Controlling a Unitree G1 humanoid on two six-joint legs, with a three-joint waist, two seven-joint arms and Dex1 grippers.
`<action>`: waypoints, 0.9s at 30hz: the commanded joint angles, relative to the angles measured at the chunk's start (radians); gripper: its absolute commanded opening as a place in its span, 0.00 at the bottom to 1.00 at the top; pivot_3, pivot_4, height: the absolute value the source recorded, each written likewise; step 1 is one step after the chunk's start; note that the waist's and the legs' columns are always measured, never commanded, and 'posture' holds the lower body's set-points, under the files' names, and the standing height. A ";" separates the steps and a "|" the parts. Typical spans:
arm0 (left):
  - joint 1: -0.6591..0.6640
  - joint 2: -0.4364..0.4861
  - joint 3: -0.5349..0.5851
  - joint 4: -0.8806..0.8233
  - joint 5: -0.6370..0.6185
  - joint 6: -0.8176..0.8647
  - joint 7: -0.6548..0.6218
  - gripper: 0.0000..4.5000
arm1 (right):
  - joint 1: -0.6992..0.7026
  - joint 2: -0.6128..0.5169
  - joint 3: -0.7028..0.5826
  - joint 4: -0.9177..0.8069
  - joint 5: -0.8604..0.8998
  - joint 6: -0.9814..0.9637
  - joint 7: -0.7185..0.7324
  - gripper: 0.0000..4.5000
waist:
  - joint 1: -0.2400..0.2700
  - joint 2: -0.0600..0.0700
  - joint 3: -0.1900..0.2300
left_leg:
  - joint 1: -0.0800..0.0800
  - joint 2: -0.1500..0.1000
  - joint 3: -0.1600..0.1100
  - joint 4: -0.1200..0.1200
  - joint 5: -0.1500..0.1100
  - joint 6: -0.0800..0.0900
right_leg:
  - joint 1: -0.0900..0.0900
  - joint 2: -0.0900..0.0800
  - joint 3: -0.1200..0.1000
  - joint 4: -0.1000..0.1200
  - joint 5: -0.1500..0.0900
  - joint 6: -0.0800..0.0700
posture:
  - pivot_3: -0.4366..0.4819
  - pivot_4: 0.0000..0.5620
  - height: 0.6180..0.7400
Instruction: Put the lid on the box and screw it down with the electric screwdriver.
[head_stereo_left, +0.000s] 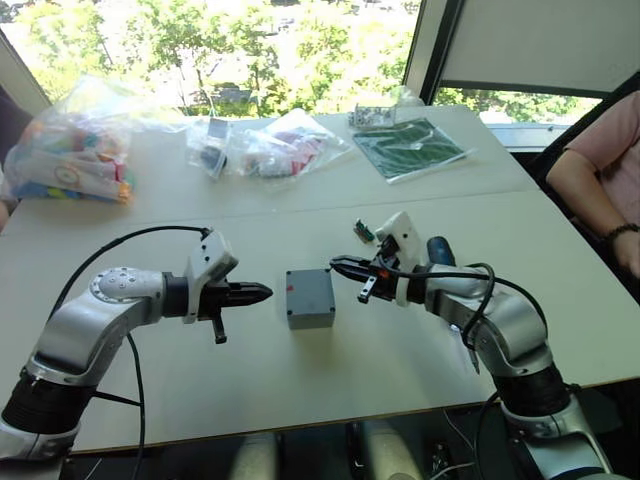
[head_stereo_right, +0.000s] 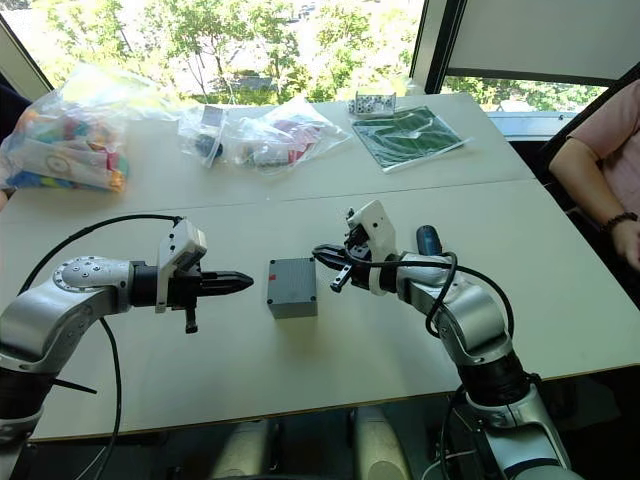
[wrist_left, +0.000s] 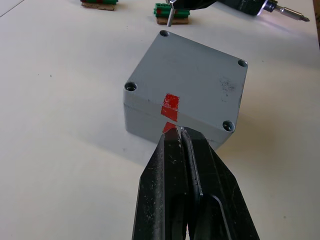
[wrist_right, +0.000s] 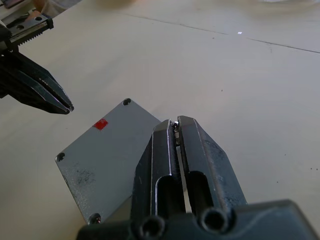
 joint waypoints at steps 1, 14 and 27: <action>0.000 -0.003 0.017 -0.033 -0.003 -0.010 0.011 0.00 | -0.020 -0.004 0.007 -0.008 -0.009 -0.028 0.014 0.01 | -0.001 0.000 0.000 | 0.000 0.000 0.000 0.000 0.000 0.000 | 0.000 0.000 0.000 0.000 0.000 0.000 | 0.48 0.27 1.00; -0.013 -0.021 -0.003 -0.038 -0.004 -0.005 0.017 0.00 | -0.030 0.026 0.008 -0.009 -0.014 -0.028 -0.008 0.01 | 0.000 0.000 0.000 | 0.000 0.000 0.000 0.000 0.000 0.000 | 0.000 0.000 0.000 0.000 0.000 0.000 | 0.48 0.27 1.00; -0.009 -0.030 -0.008 -0.043 -0.001 -0.008 0.022 0.00 | -0.024 0.003 0.053 0.022 -0.065 -0.044 0.008 0.01 | 0.000 0.000 0.000 | 0.000 0.000 0.000 0.000 0.000 0.000 | 0.000 0.000 0.000 0.000 0.000 0.000 | 0.48 0.27 1.00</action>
